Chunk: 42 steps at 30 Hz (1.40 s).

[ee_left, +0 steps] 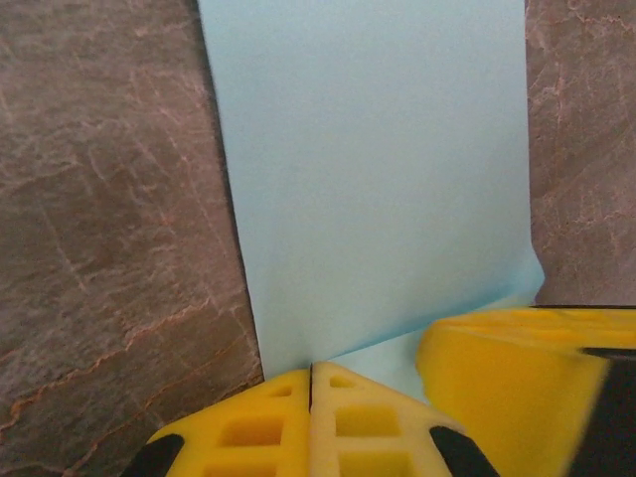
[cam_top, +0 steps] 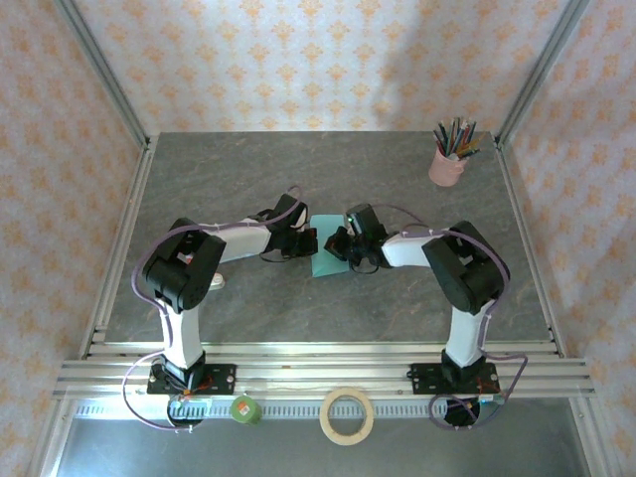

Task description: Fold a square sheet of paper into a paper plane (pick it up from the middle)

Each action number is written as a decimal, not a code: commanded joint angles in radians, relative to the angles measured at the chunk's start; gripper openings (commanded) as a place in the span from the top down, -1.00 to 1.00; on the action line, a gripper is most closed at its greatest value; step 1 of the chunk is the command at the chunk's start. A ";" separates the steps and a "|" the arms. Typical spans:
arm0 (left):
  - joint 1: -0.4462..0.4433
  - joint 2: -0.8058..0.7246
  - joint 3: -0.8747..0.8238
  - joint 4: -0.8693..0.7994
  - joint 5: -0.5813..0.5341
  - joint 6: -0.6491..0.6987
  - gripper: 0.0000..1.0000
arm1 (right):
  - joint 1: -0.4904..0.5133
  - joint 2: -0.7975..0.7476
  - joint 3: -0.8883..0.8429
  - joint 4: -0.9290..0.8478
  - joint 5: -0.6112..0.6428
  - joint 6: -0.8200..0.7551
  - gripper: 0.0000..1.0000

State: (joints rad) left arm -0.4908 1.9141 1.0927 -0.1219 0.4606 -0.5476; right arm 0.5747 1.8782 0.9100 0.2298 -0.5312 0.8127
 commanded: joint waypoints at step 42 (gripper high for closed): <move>-0.078 -0.096 -0.122 0.102 0.066 -0.201 0.85 | 0.041 0.021 -0.204 0.094 0.152 0.298 1.00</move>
State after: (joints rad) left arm -0.5625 1.8004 0.9428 -0.0174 0.5606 -0.7368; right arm 0.6060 1.8549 0.7582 0.4797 -0.4171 1.1042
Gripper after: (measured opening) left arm 0.076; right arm 0.040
